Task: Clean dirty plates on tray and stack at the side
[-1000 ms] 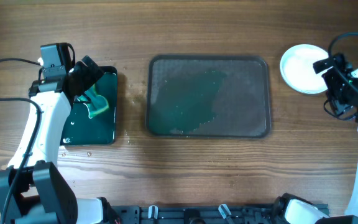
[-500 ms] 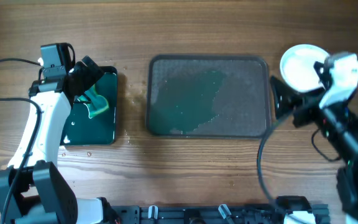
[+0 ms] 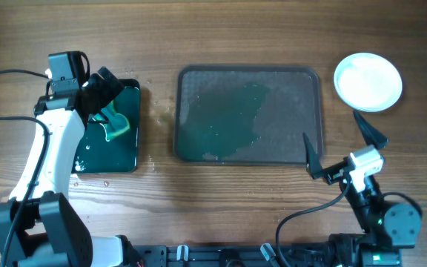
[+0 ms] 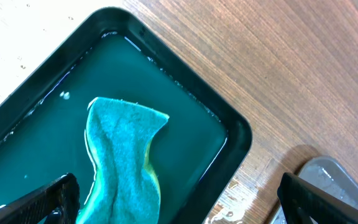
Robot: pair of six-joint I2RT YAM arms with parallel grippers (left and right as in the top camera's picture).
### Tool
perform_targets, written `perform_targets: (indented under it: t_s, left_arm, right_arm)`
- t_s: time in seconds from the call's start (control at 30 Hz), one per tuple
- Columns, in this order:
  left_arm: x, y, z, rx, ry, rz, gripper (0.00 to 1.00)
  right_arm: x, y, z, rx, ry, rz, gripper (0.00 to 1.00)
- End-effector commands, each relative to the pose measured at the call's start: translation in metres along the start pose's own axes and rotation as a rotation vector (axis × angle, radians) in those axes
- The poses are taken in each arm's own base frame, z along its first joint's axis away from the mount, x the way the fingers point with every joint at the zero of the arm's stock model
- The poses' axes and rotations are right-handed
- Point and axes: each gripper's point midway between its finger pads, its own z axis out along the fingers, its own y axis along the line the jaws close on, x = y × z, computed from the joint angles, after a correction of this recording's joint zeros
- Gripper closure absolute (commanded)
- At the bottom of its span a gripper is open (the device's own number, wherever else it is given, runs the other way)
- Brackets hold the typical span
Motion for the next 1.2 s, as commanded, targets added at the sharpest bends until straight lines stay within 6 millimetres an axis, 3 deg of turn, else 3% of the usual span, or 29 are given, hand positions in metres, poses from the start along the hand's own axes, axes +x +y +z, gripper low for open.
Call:
perform_targets:
  t_s: [0.0,0.17,0.3,0.4,0.5,0.67,1.17]
  left_arm:
    - [-0.001,-0.001,-0.002,0.009,-0.003,0.000,0.00]
    - [-0.002,0.000,-0.002,0.009,-0.004,0.000,0.00]
    - [-0.002,0.000,-0.002,0.009,-0.004,0.000,0.00]
    - [-0.001,-0.001,-0.002,0.009,-0.003,0.000,0.00]
    - [-0.002,0.000,-0.002,0.009,-0.004,0.000,0.00]
    - [-0.002,0.000,-0.002,0.009,-0.004,0.000,0.00]
    - [-0.001,-0.001,-0.002,0.009,-0.003,0.000,0.00]
  right_arm:
    - [0.021,-0.008,-0.008,0.090,-0.041,0.102,0.00]
    - [0.036,-0.009,-0.017,0.133,-0.066,0.093,0.00]
    - [0.039,-0.017,-0.021,0.186,-0.057,0.102,0.00]
    - [0.053,-0.026,-0.023,0.246,-0.009,0.161,0.00]
    - [0.079,-0.038,-0.028,0.339,0.085,0.234,0.00]
    - [0.118,-0.033,-0.035,0.354,0.247,0.256,0.00]
    - [0.120,-0.030,-0.035,0.334,0.257,0.253,0.00]
